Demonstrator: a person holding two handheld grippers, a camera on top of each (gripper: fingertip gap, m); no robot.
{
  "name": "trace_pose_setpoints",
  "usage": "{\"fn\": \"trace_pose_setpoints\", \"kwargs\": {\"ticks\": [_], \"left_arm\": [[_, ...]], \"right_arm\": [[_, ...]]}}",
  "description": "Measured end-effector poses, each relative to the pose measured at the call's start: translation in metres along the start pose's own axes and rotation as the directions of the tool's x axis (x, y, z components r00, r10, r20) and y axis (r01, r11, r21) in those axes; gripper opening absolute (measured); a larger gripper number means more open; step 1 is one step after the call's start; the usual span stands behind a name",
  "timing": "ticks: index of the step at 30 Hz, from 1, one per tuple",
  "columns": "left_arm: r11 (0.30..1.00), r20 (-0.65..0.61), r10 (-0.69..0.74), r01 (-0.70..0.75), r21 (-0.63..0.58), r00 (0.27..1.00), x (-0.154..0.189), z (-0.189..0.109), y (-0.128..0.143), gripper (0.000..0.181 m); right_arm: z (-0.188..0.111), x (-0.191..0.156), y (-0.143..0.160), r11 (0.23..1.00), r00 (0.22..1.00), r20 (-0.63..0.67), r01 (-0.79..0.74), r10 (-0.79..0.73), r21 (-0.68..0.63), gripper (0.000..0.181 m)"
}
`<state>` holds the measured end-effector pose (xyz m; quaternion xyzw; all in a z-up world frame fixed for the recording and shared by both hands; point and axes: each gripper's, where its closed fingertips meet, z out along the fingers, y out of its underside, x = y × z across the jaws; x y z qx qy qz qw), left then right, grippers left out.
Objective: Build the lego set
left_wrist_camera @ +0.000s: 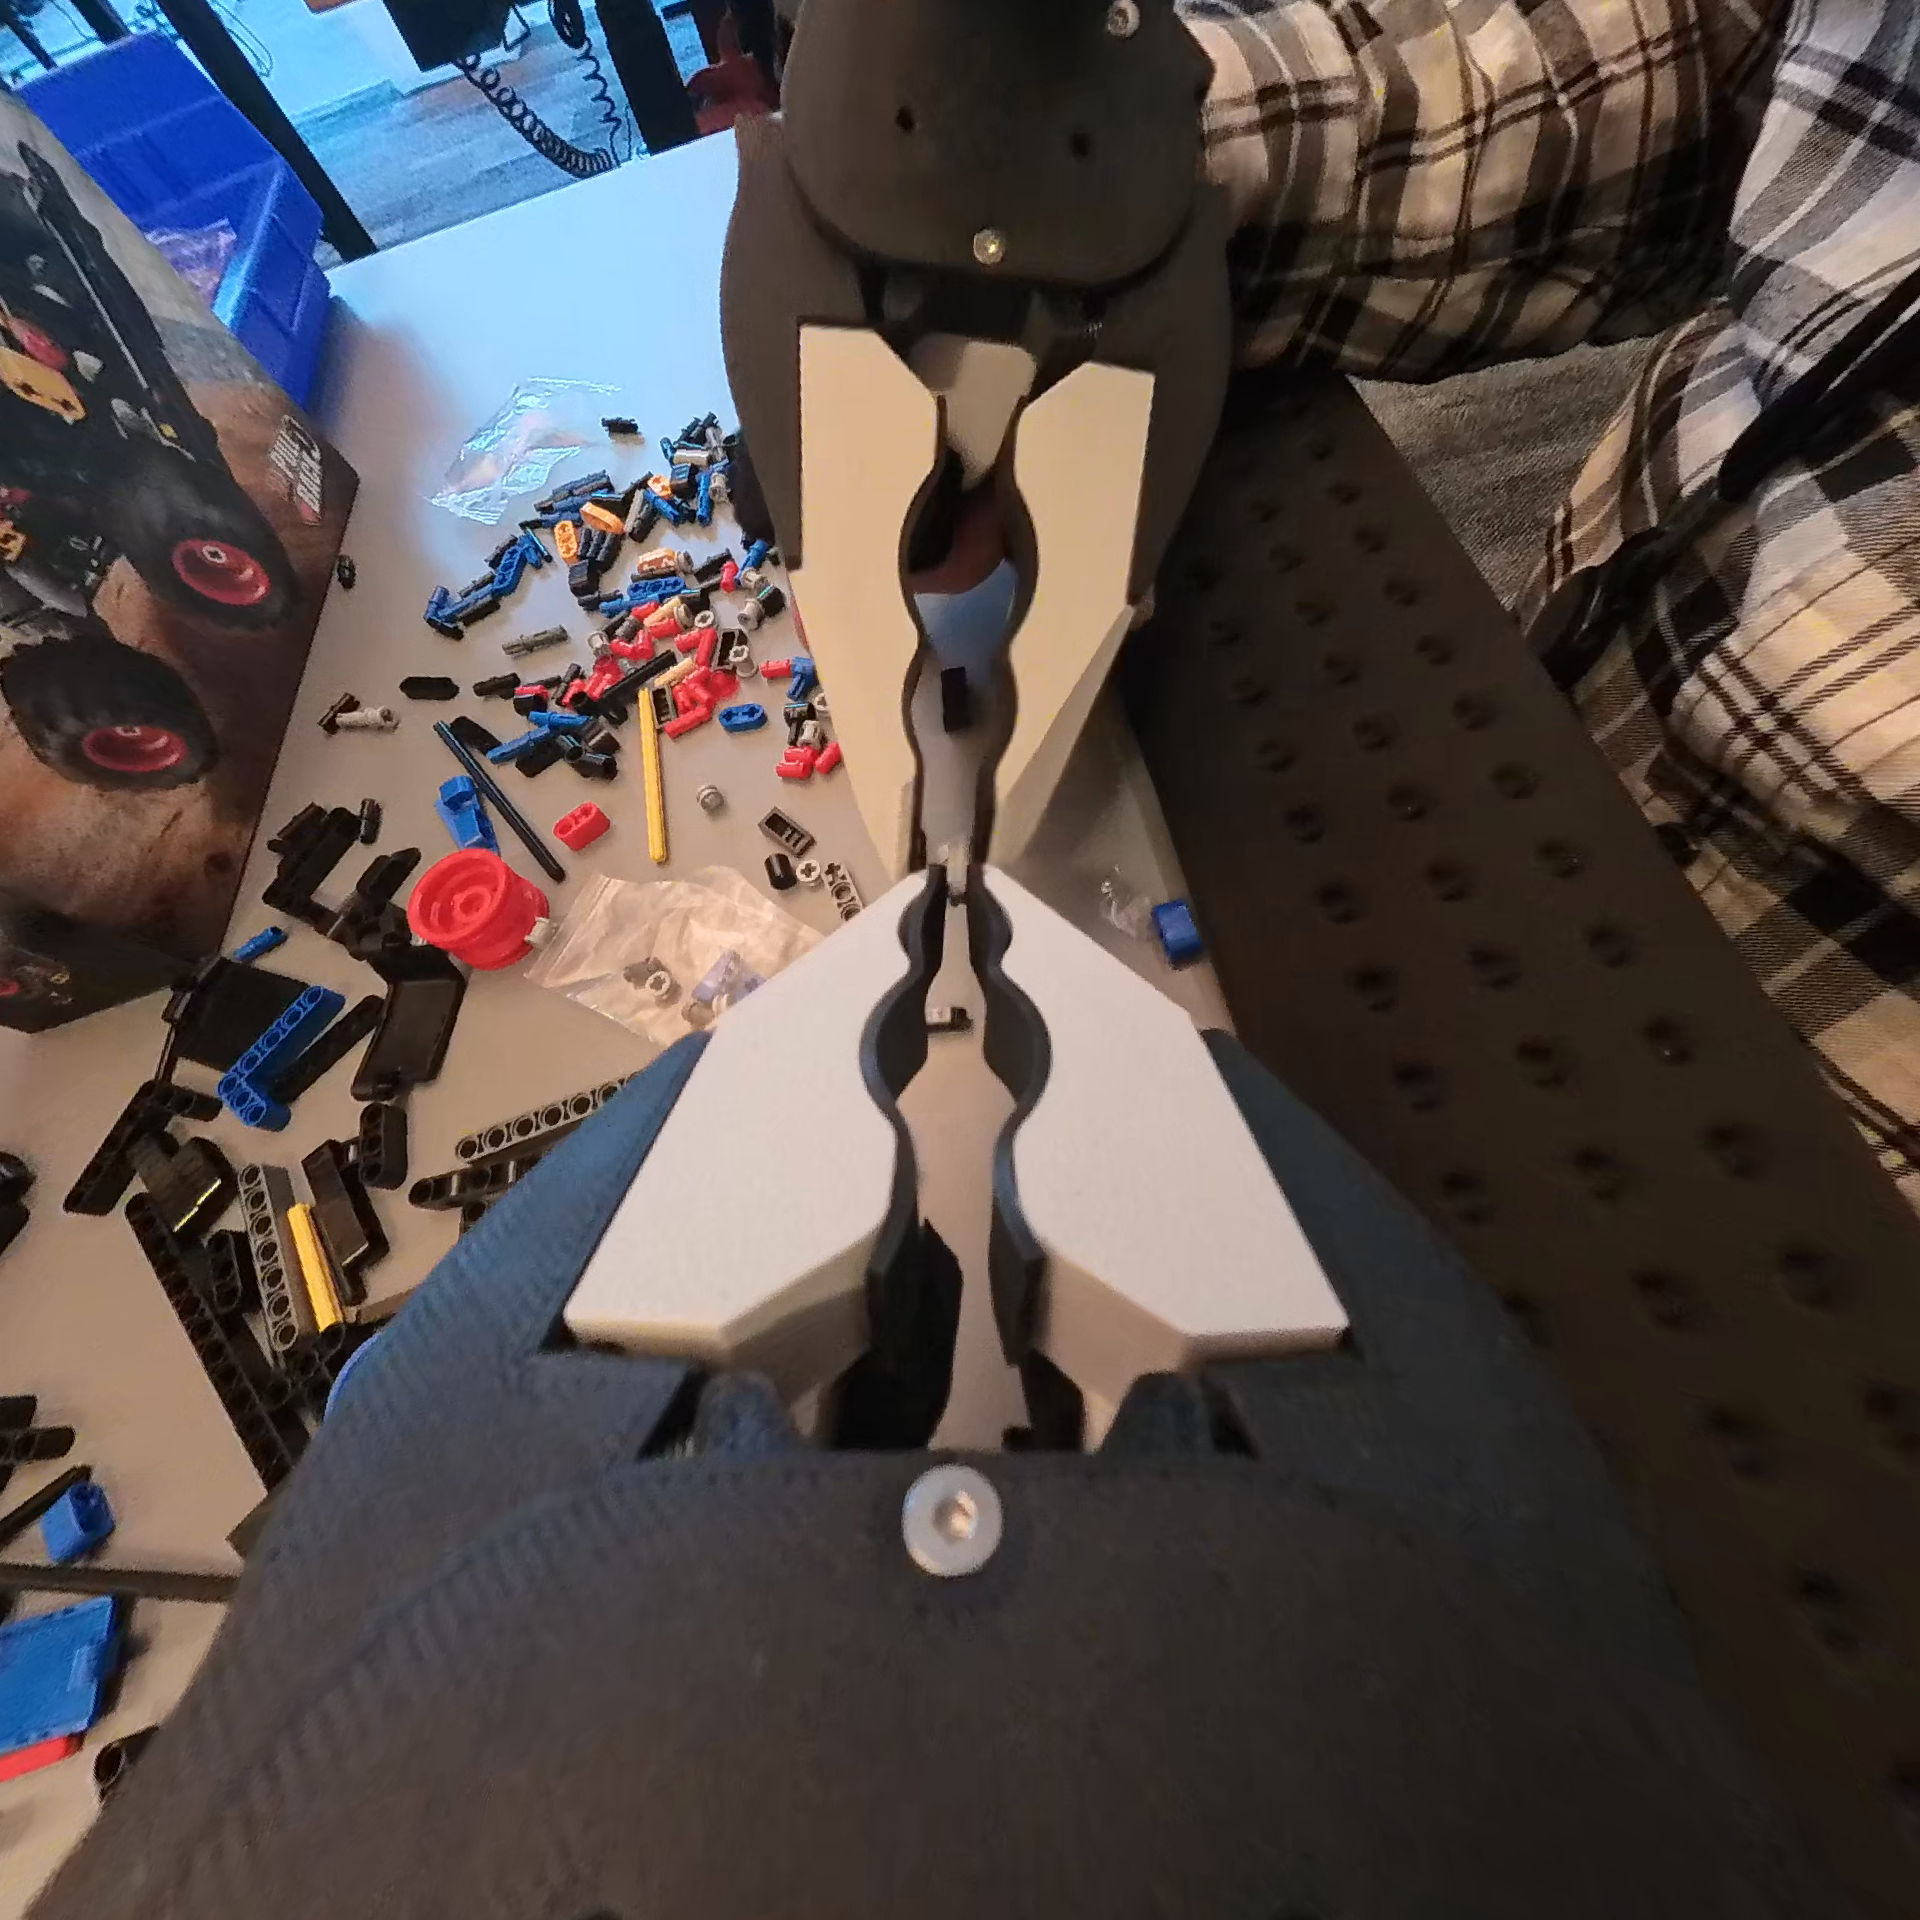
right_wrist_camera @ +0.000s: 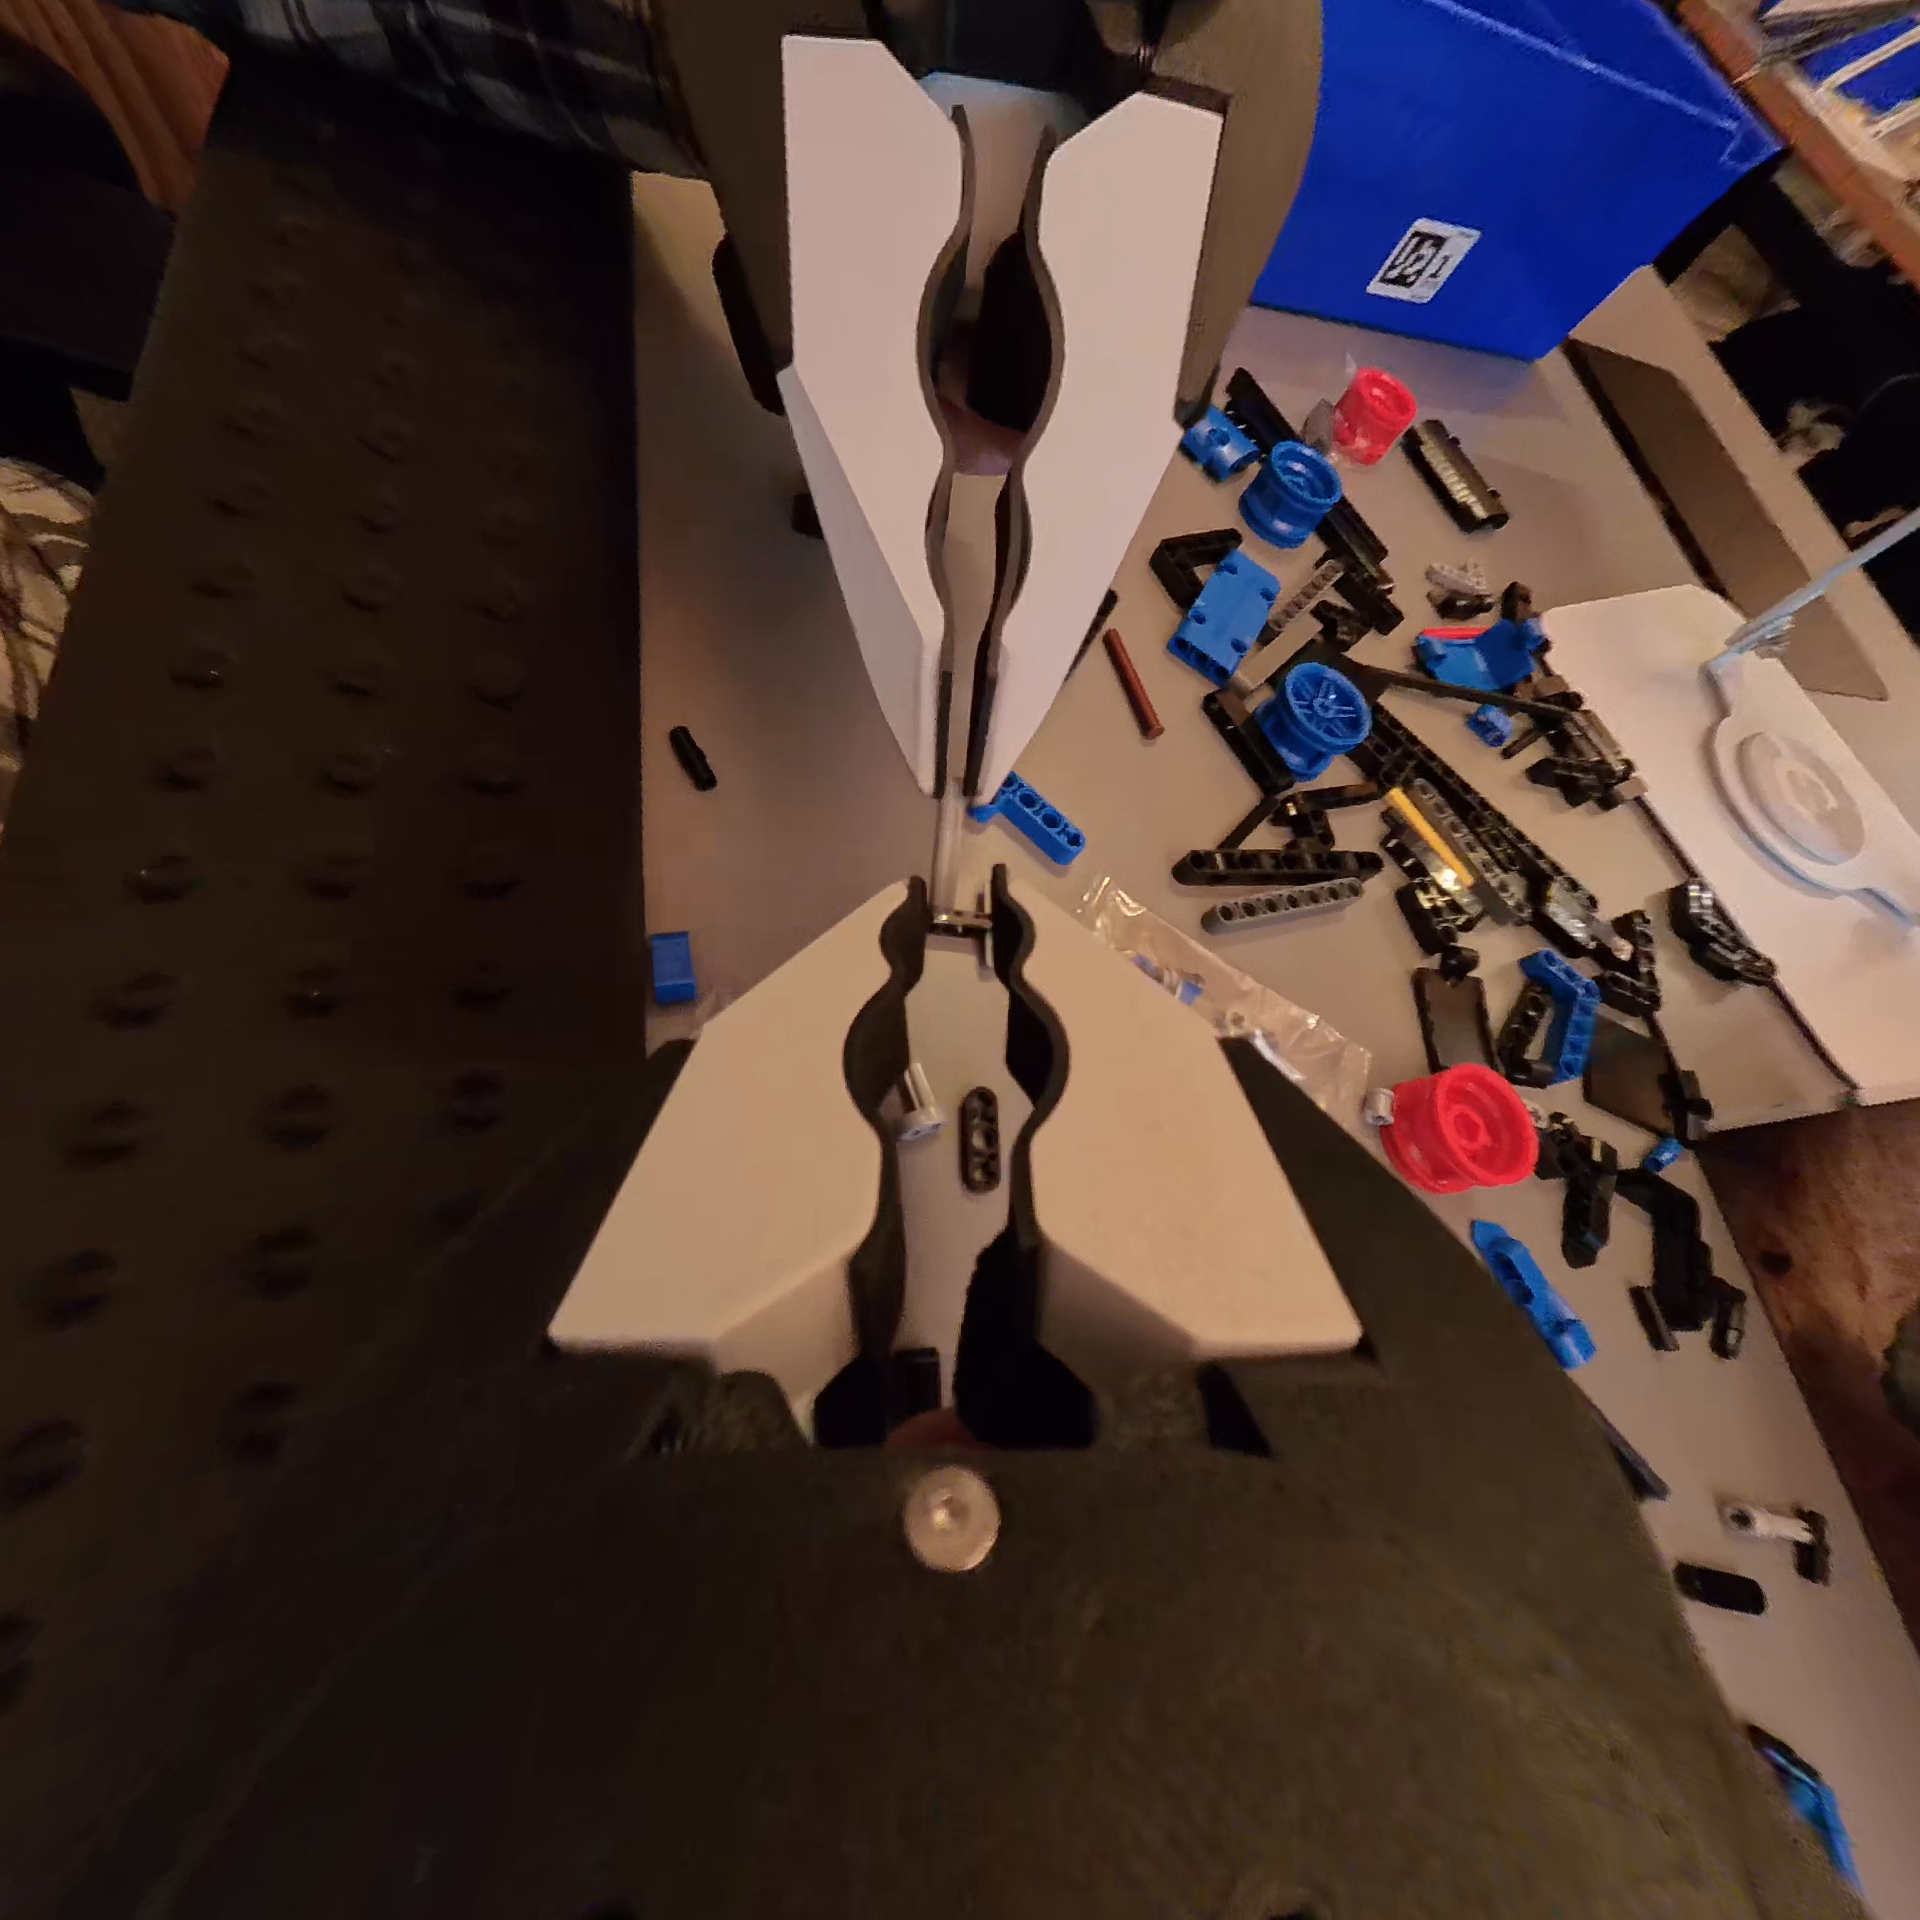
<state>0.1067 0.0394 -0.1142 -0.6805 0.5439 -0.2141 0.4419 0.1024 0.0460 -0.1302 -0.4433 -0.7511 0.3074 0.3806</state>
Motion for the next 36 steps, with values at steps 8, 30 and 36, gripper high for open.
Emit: {"fn": "trace_pose_setpoints", "kwargs": {"ticks": [8, 30, 36], "left_arm": [[1.0, 0.022, -0.016, 0.016, 0.019, 1.0, -0.004, -0.002, -0.003, 0.002], [0.981, 0.098, -0.13, 0.114, 0.155, 0.987, -0.022, -0.012, -0.024, 0.003], [0.977, 0.108, -0.126, 0.105, 0.185, 0.986, -0.024, -0.016, -0.028, 0.003]], "right_arm": [[-0.003, 0.005, -0.005, 0.999, 0.998, -0.05, 0.035, -0.034, 0.022, 0.003], [-0.022, 0.037, -0.031, 0.808, 0.659, -0.482, 0.547, -0.577, -0.22, 0.003], [-0.025, 0.038, -0.034, 0.874, 0.745, -0.48, 0.474, -0.464, -0.11, 0.02]]}}
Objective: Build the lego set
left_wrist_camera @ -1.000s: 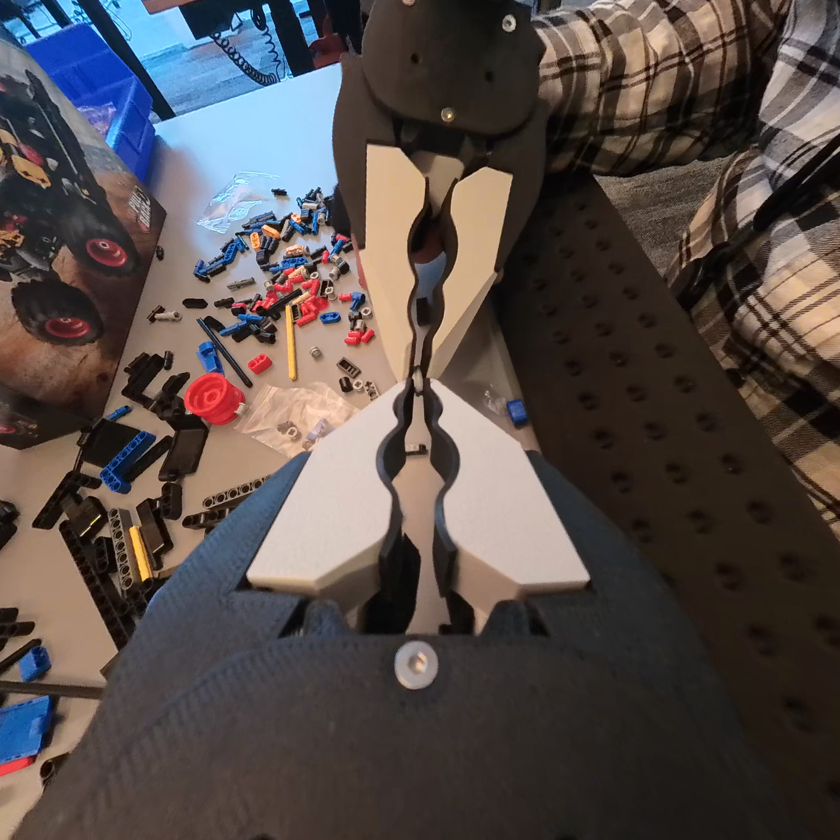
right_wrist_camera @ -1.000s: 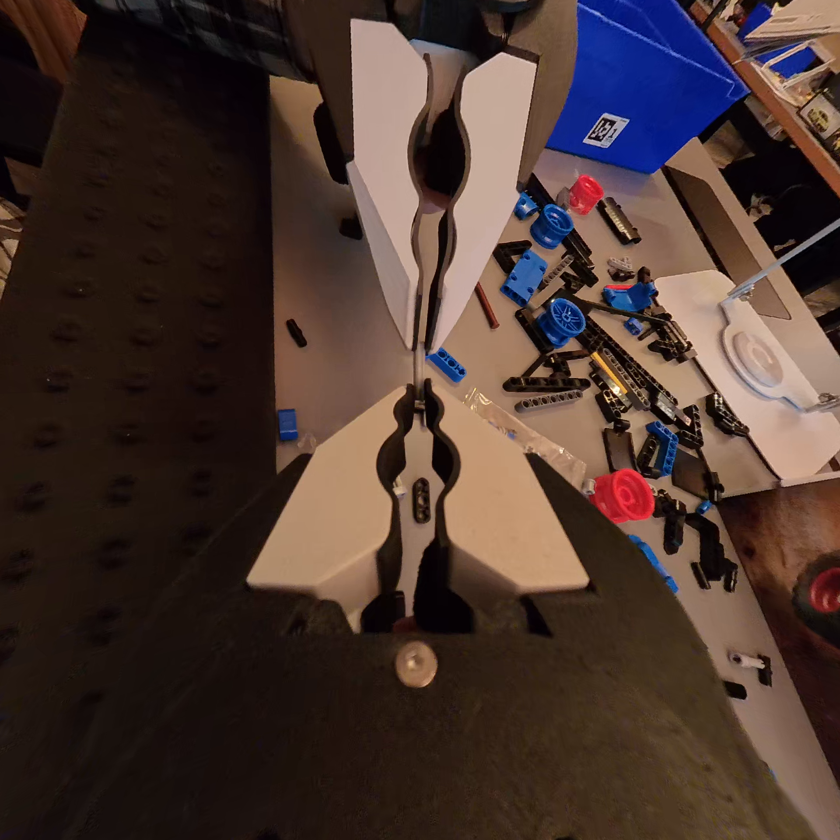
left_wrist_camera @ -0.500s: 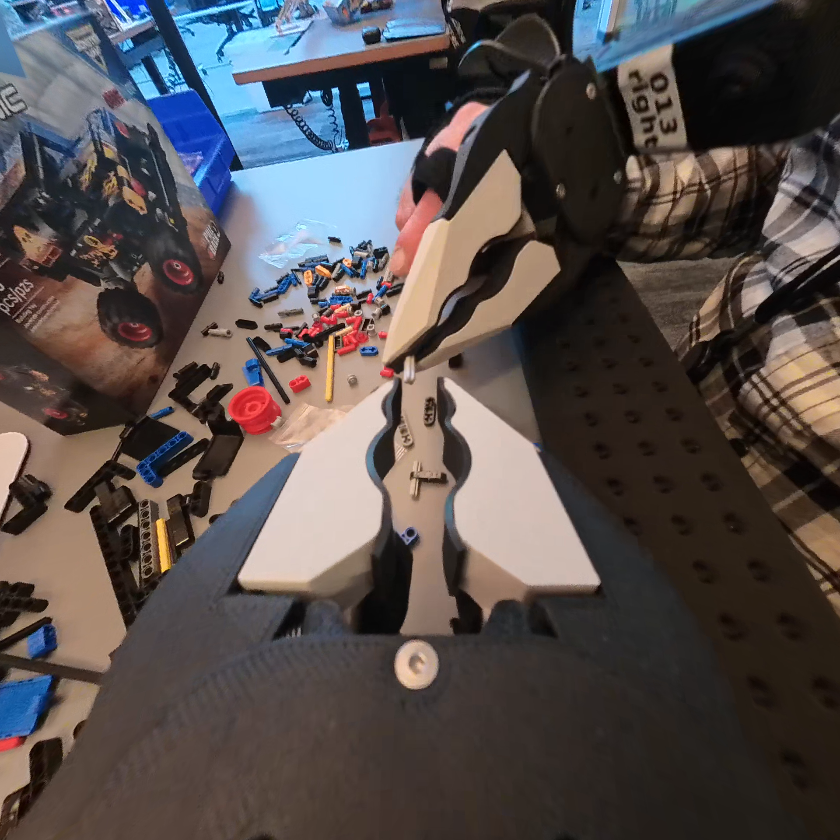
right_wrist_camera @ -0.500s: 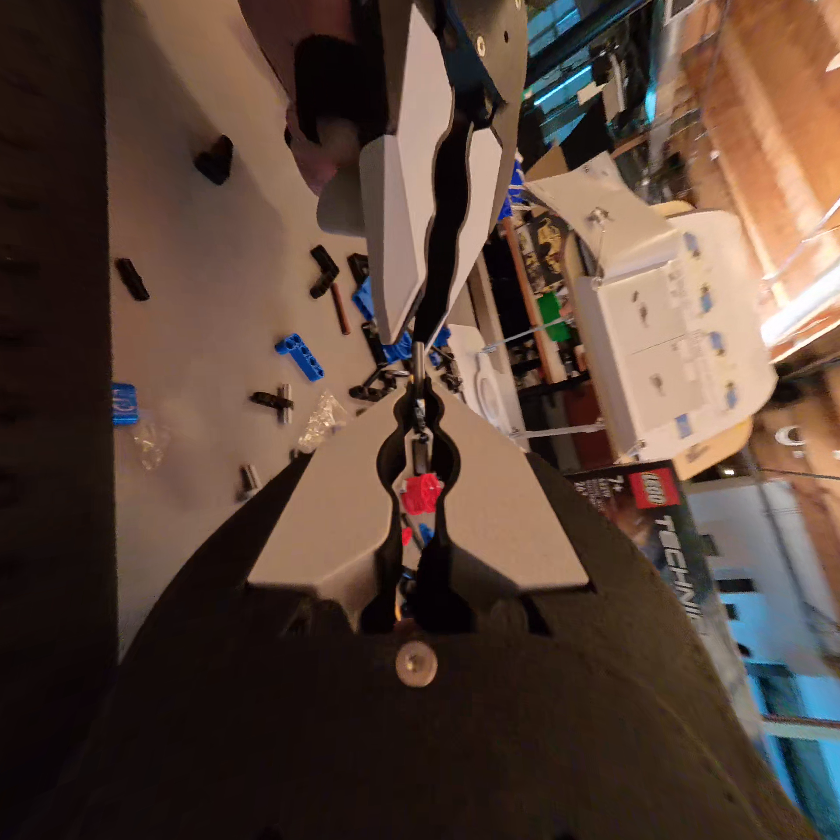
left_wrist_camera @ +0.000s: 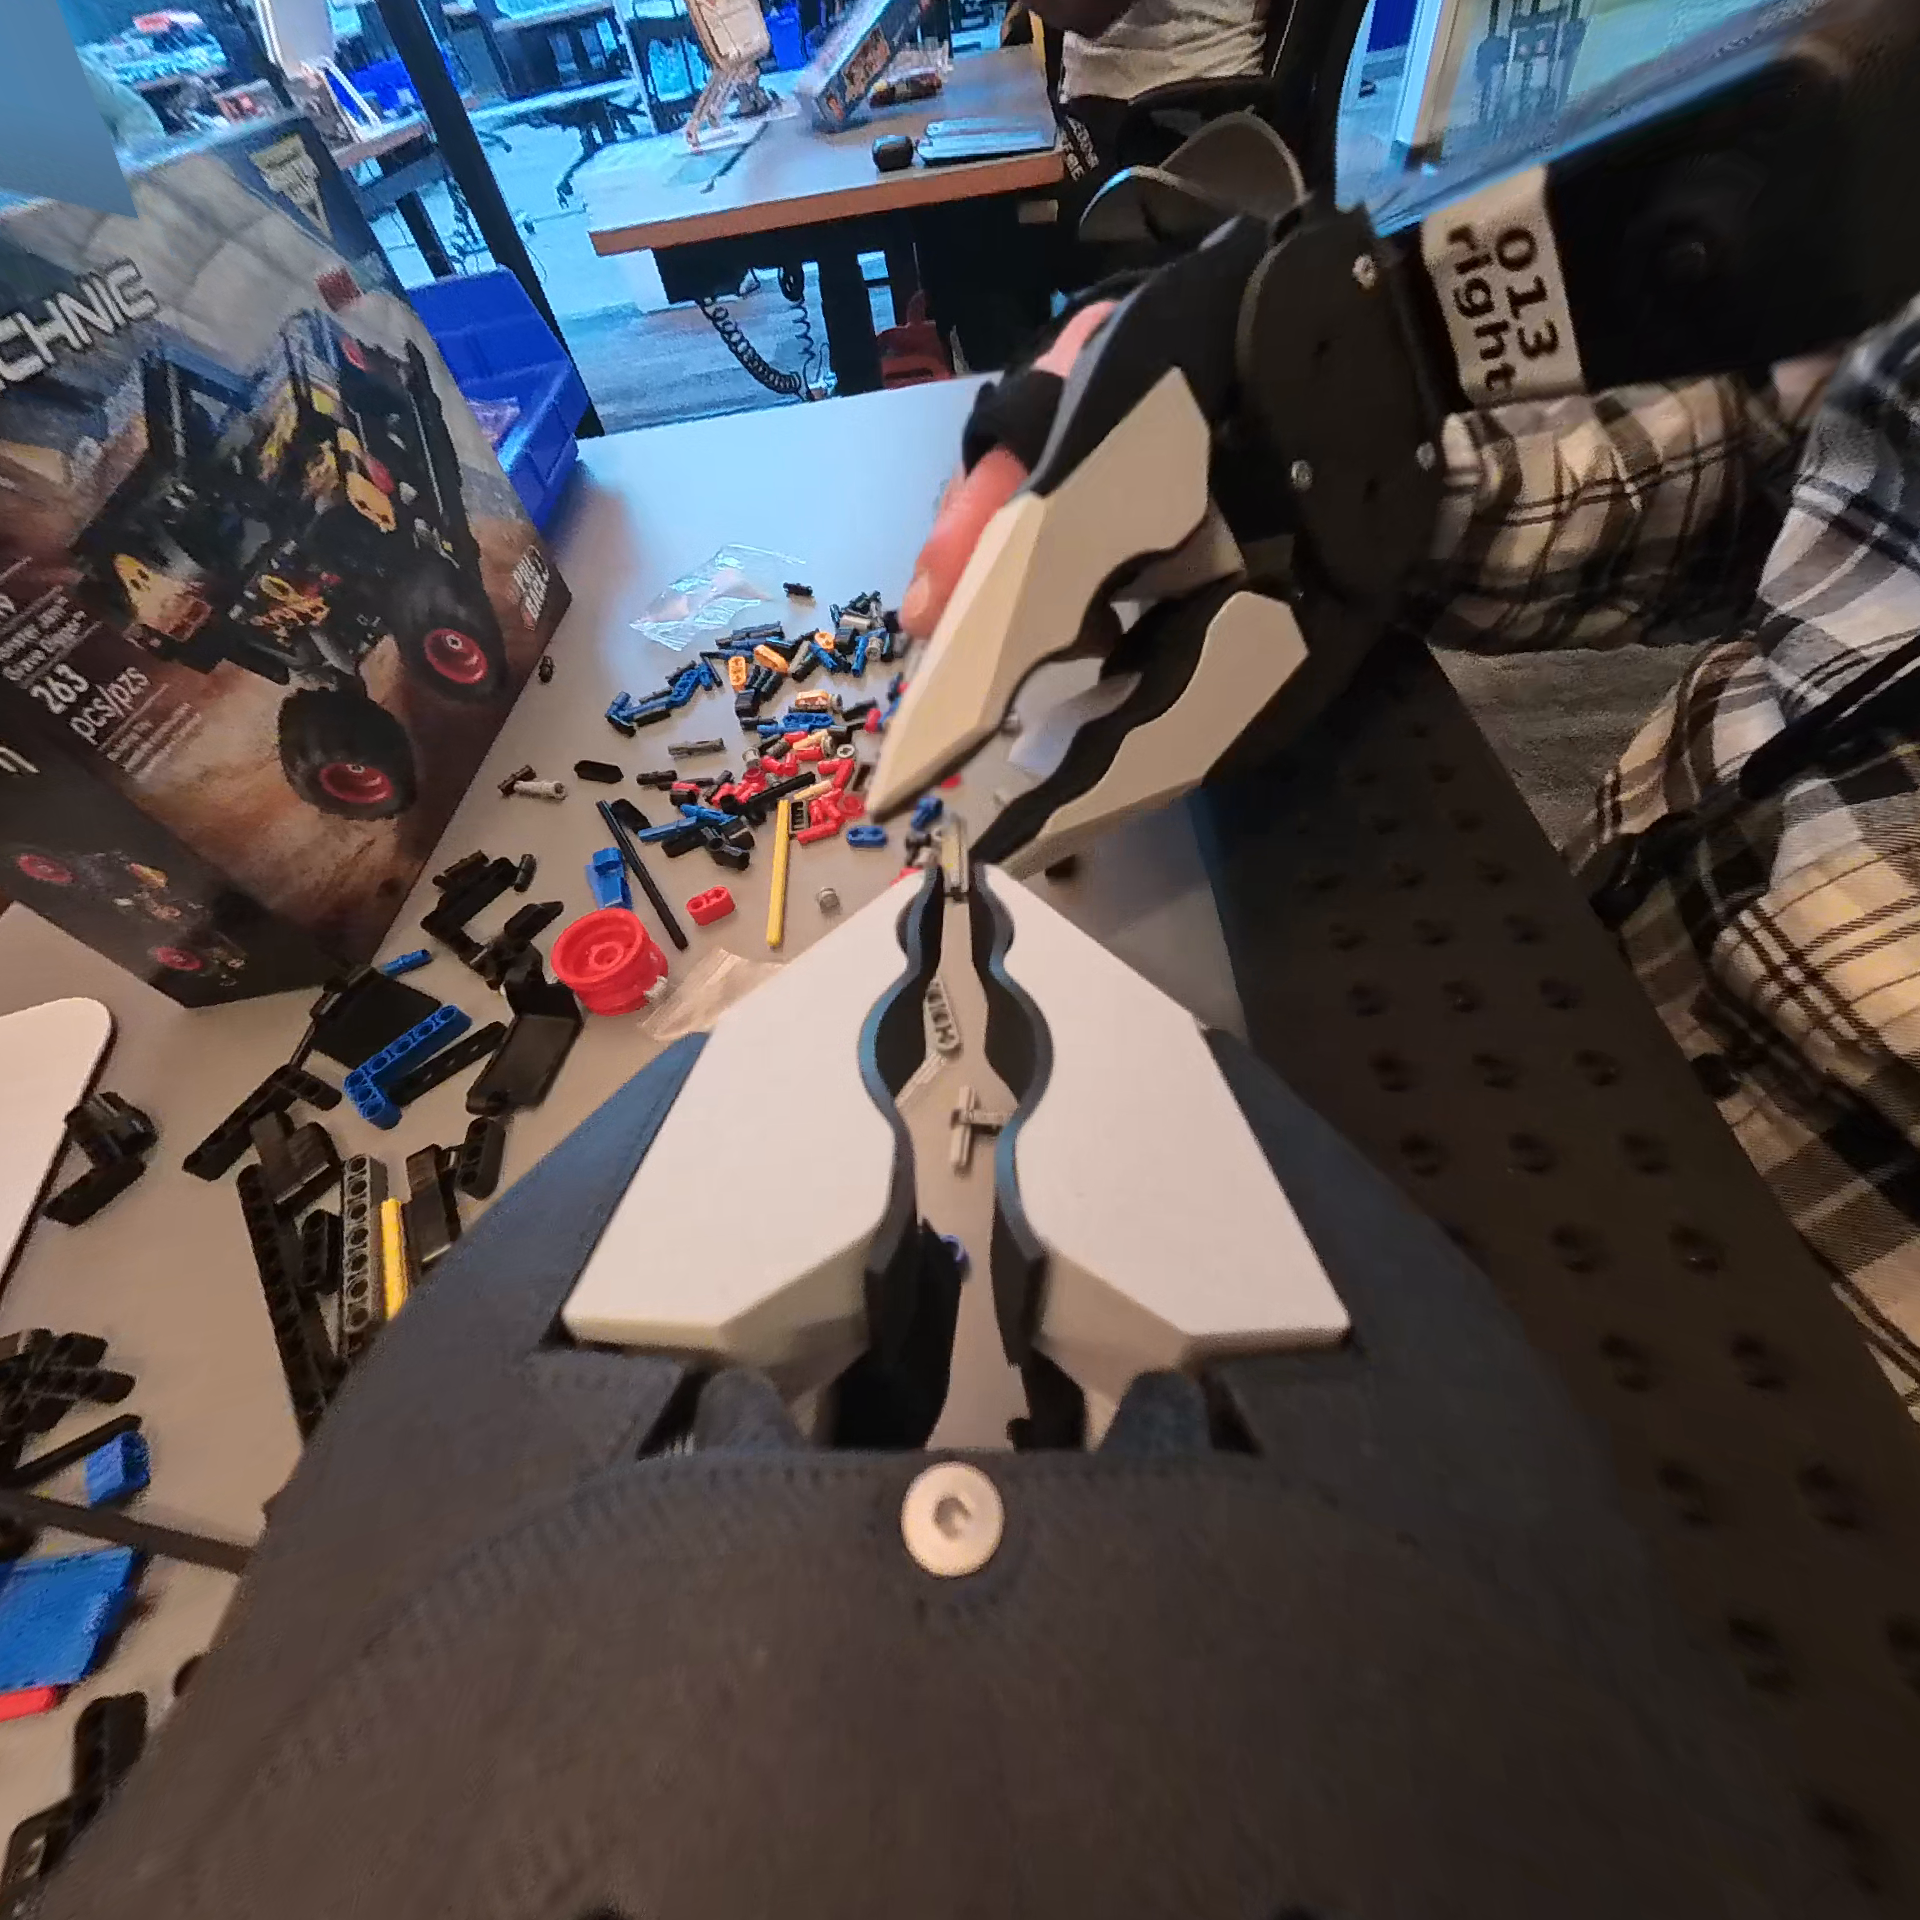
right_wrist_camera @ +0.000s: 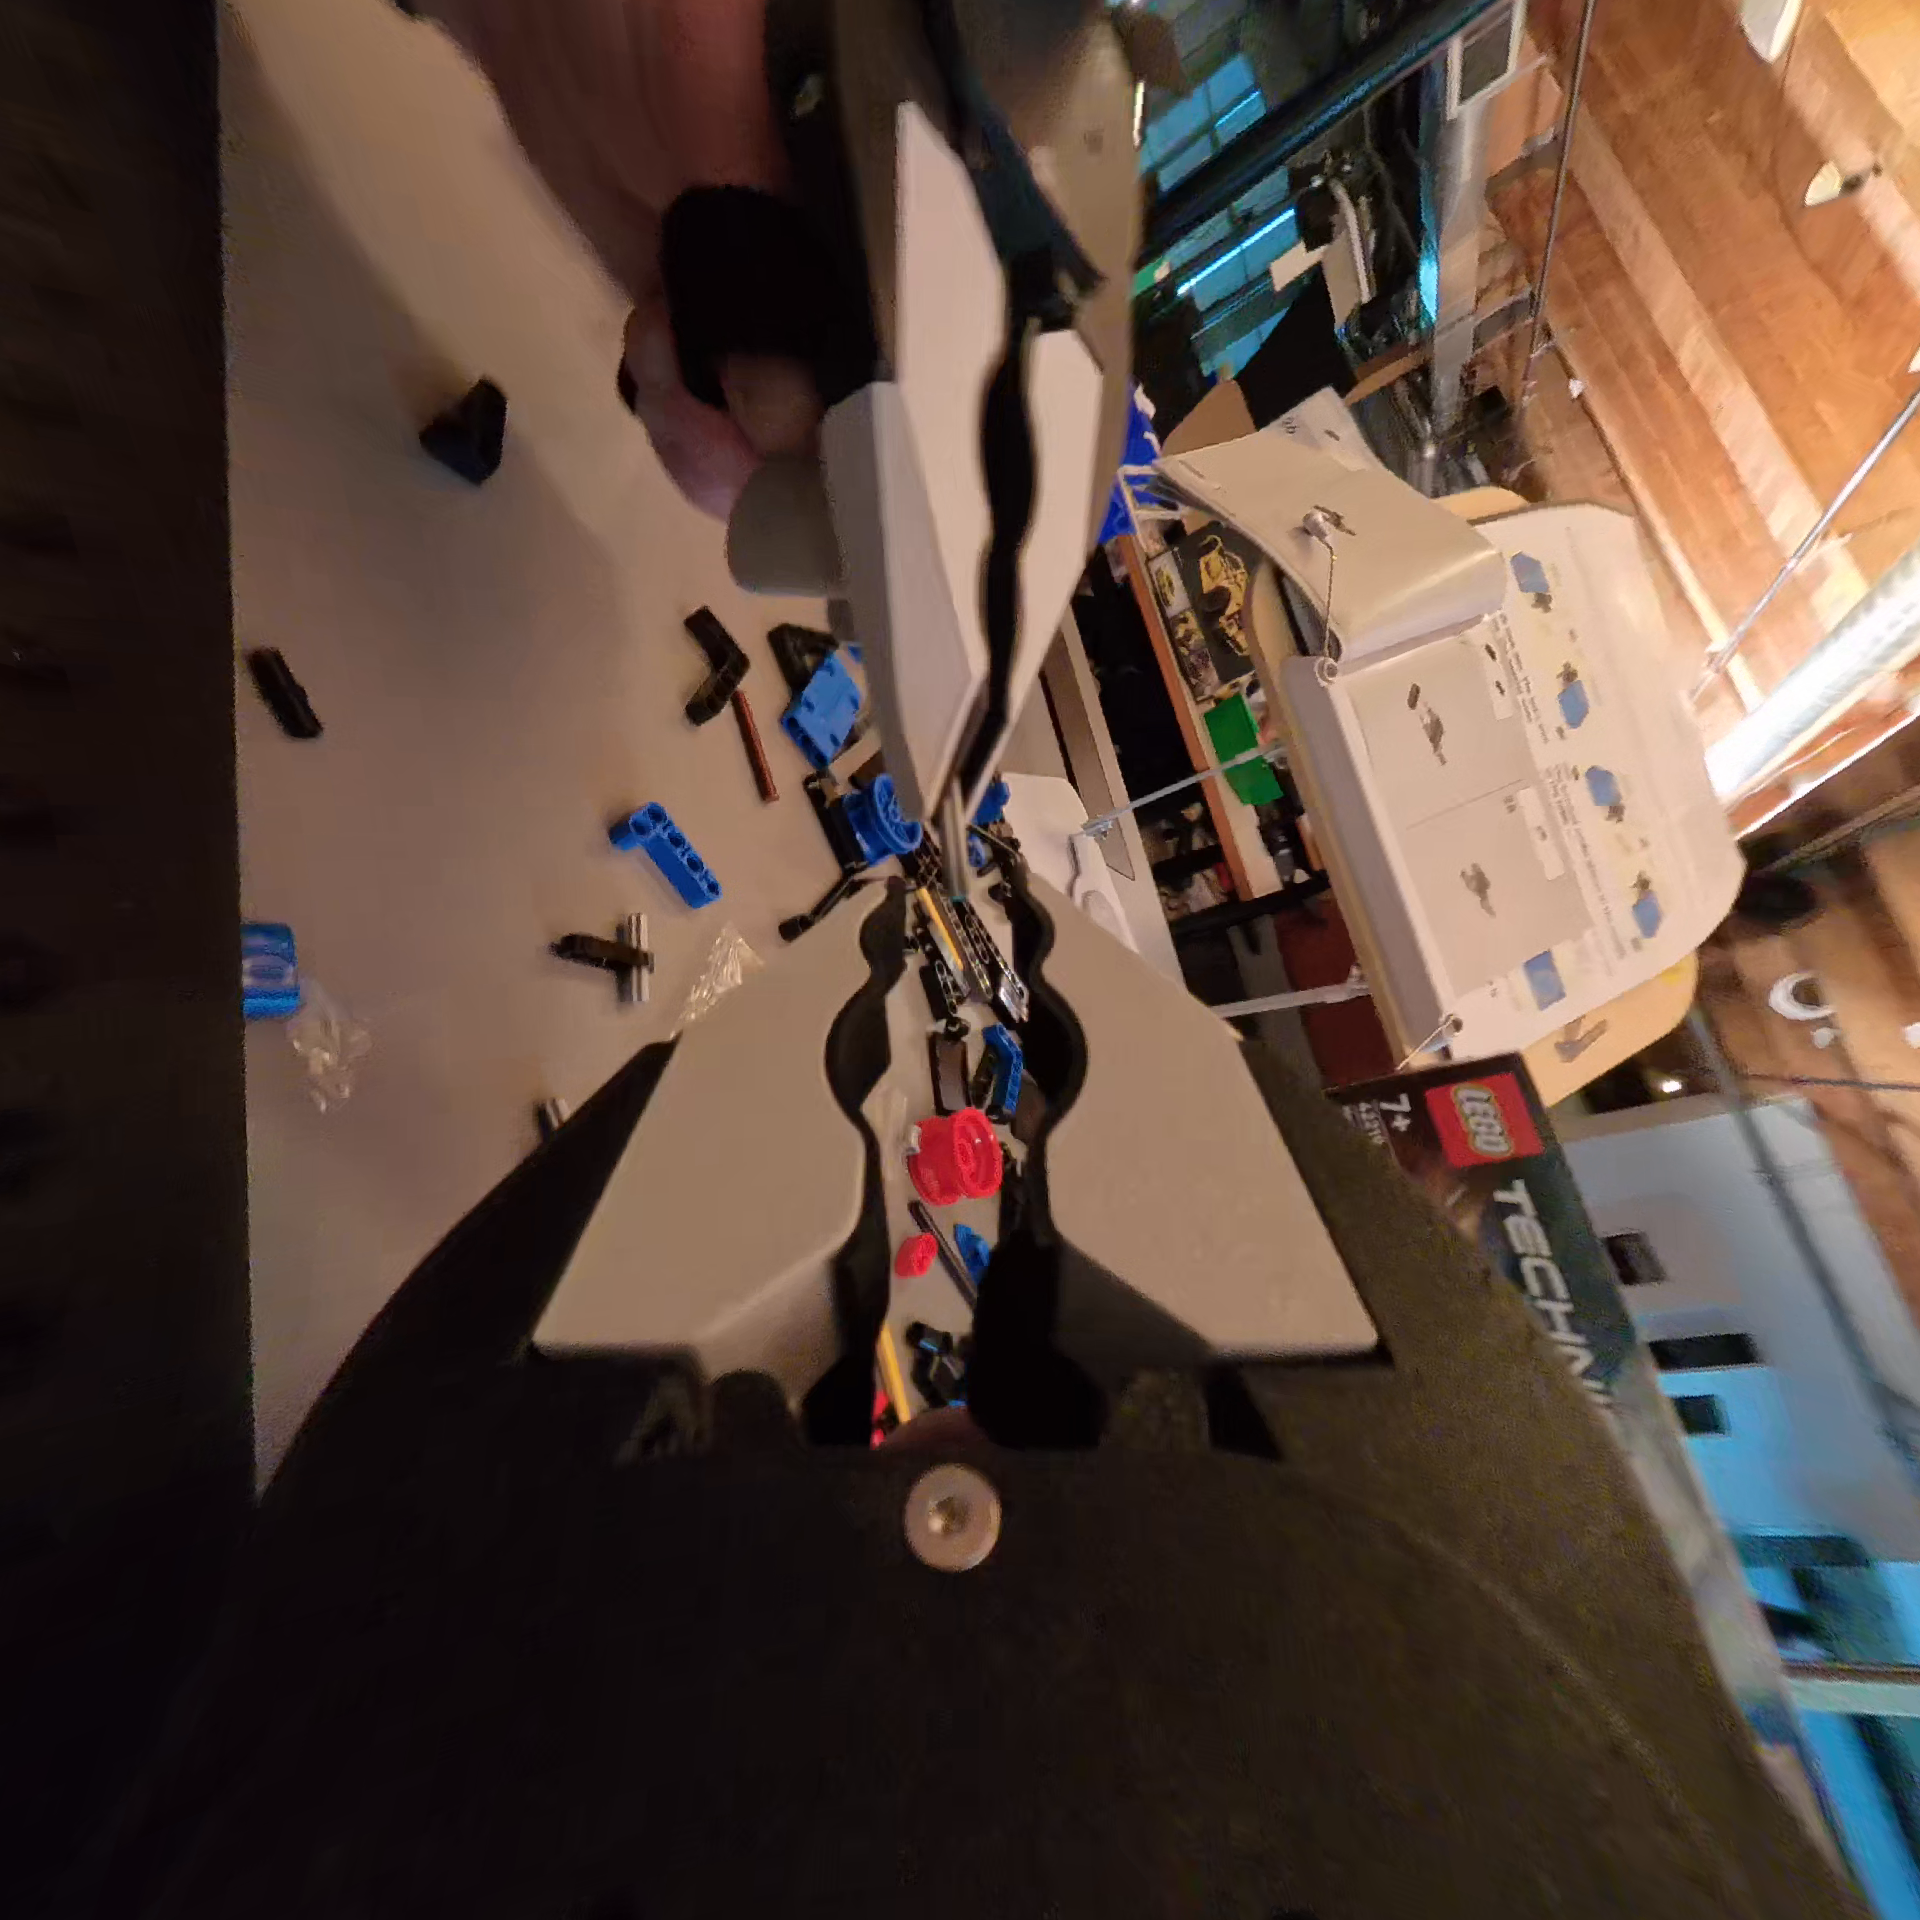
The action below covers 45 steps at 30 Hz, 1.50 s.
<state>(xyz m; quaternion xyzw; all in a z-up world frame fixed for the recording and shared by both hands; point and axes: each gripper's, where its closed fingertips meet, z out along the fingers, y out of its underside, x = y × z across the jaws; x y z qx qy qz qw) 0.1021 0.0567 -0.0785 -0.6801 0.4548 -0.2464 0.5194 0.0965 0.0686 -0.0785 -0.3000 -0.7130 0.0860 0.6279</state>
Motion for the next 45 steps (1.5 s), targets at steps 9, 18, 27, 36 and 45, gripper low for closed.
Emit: {"fn": "trace_pose_setpoints", "kwargs": {"ticks": [9, 18, 27, 36, 45], "left_arm": [[0.967, 0.146, 0.248, -0.255, 0.027, 0.958, -0.004, -0.008, -0.019, 0.003], [0.606, 0.34, 0.789, -0.74, -0.293, 0.512, 0.003, -0.002, -0.035, 0.001], [0.467, 0.334, 0.872, -0.809, -0.356, 0.357, 0.01, 0.0, -0.039, 0.002], [0.577, 0.307, 0.812, -0.763, -0.292, 0.496, 0.006, 0.003, -0.031, 0.001], [0.739, 0.246, 0.674, -0.634, -0.229, 0.696, -0.004, 0.006, -0.014, 0.002]], "right_arm": [[-0.01, 0.003, -0.01, 0.89, 0.881, 0.221, -0.445, 0.418, 0.093, 0.018], [-0.022, 0.013, -0.016, 0.593, 0.55, 0.461, -0.803, 0.696, 0.062, 0.013], [-0.034, 0.017, -0.028, 0.471, 0.416, 0.583, -0.88, 0.698, 0.063, 0.009], [-0.031, 0.016, -0.023, 0.548, 0.497, 0.537, -0.833, 0.682, 0.075, 0.006], [-0.012, 0.006, -0.006, 0.87, 0.845, 0.289, -0.488, 0.451, 0.072, 0.007]]}}
